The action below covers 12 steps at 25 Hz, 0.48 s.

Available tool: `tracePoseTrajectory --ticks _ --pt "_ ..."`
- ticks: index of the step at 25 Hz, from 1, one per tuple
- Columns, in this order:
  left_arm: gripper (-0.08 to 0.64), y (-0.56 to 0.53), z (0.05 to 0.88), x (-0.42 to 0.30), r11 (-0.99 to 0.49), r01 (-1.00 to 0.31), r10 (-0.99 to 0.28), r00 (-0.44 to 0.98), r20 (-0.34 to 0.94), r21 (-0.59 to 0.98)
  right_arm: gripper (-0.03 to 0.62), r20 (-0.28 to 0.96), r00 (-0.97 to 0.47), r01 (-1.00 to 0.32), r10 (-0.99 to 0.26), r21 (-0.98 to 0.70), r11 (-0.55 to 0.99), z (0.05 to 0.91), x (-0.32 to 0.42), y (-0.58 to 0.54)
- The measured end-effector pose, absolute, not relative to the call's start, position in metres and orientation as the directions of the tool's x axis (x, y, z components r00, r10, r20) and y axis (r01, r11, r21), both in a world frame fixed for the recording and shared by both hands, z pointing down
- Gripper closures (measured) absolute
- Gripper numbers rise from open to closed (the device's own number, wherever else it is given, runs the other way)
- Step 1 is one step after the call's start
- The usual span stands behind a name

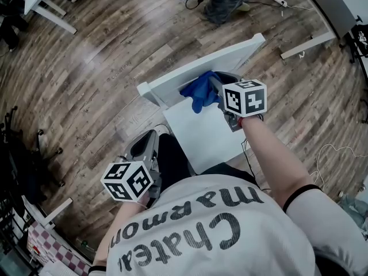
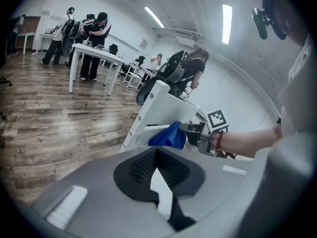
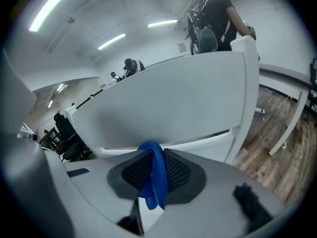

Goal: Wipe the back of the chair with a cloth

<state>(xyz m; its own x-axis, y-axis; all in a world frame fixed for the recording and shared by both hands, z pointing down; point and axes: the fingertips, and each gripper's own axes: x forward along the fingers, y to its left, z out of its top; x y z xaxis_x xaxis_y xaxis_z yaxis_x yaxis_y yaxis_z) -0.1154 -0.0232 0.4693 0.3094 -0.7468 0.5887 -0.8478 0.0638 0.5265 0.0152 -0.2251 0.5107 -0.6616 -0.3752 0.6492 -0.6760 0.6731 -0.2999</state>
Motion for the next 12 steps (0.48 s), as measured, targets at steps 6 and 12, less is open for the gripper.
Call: tracePoseTrajectory --ticks 6,12 --pt "0.554 -0.024 0.469 -0.114 0.065 -0.848 -0.747 0.308 0.589 0.526 0.518 0.673 -0.606 -0.710 -0.425 -0.216 0.670 0.510 0.045 -0.249" --pt "0.554 -0.024 0.470 -0.114 0.063 -0.849 -0.742 0.311 0.594 0.524 0.518 0.693 -0.574 -0.711 -0.437 -0.157 0.686 0.511 0.062 -0.264"
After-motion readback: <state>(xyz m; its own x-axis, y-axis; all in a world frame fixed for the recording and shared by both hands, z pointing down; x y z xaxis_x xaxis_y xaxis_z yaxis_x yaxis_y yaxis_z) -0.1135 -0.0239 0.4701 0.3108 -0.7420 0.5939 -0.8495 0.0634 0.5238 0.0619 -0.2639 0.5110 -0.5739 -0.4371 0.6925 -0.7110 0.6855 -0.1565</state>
